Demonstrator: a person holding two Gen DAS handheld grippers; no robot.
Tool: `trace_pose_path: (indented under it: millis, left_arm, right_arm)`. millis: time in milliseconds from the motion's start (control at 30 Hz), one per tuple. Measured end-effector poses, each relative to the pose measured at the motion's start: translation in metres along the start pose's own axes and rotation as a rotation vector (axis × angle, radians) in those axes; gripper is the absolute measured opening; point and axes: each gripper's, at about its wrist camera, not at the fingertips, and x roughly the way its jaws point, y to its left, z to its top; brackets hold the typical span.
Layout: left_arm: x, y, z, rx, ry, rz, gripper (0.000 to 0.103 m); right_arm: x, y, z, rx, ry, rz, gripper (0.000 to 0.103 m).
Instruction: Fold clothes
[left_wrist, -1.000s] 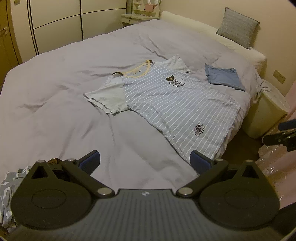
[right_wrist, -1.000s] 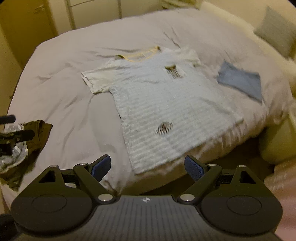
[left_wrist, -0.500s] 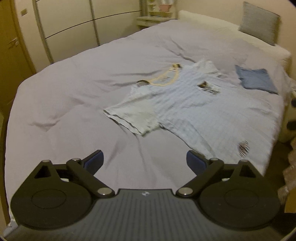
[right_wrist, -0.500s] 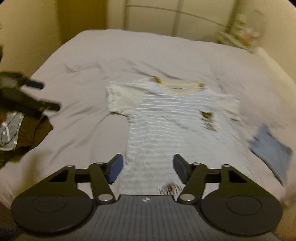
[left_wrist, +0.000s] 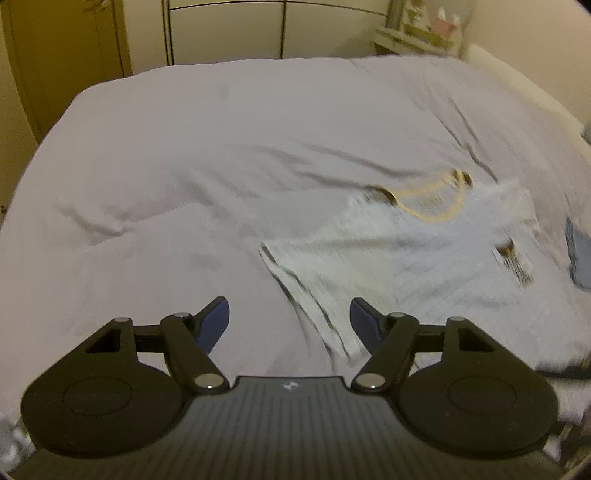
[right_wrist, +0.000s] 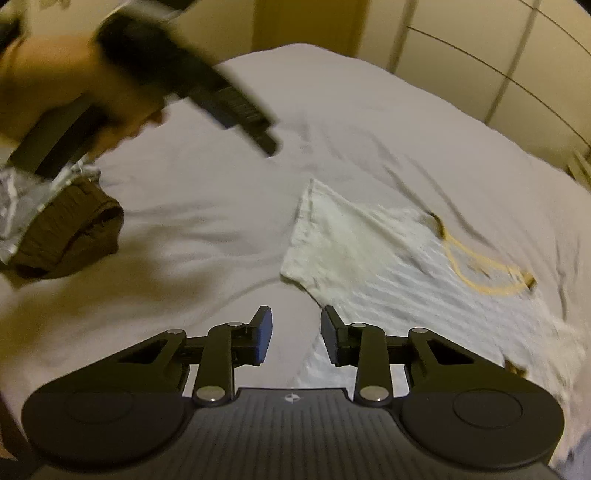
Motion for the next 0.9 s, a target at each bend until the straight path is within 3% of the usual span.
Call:
trace_pose_path:
  millis: [133,267,433,567,767,867,900]
  left_arm:
    - [0.057,0.025,0.017,-0.016,0.041,-0.028,0.055]
    - [0.109,0.041,0.025,-0.016,0.077,-0.072,0.054]
    - [0.153,0.052,0.030,-0.008,0.102,-0.126,0.054]
    - [0.174,0.059,0.029,-0.028,0.115,-0.143,0.054]
    - [0.189,0.062,0.034,-0.083,0.123,-0.184,0.051]
    - [0.193,0.059,0.038,-0.095,0.131,-0.206,0.039]
    - [0.194,0.057,0.039,-0.094,0.135,-0.210,0.036]
  right_arm:
    - [0.059,0.013,0.013,-0.042,-0.002,-0.044,0.032]
    - [0.112,0.021,0.017,-0.009,0.031,-0.096,0.032]
    - [0.165,0.031,0.015,-0.064,0.096,-0.160,0.033]
    - [0.189,0.036,0.012,-0.145,0.110,-0.189,0.033]
    - [0.199,0.029,0.017,-0.139,0.106,-0.207,0.032]
    - [0.203,0.025,0.019,-0.131,0.104,-0.215,0.020]
    - [0.204,0.023,0.020,-0.129,0.103,-0.218,0.004]
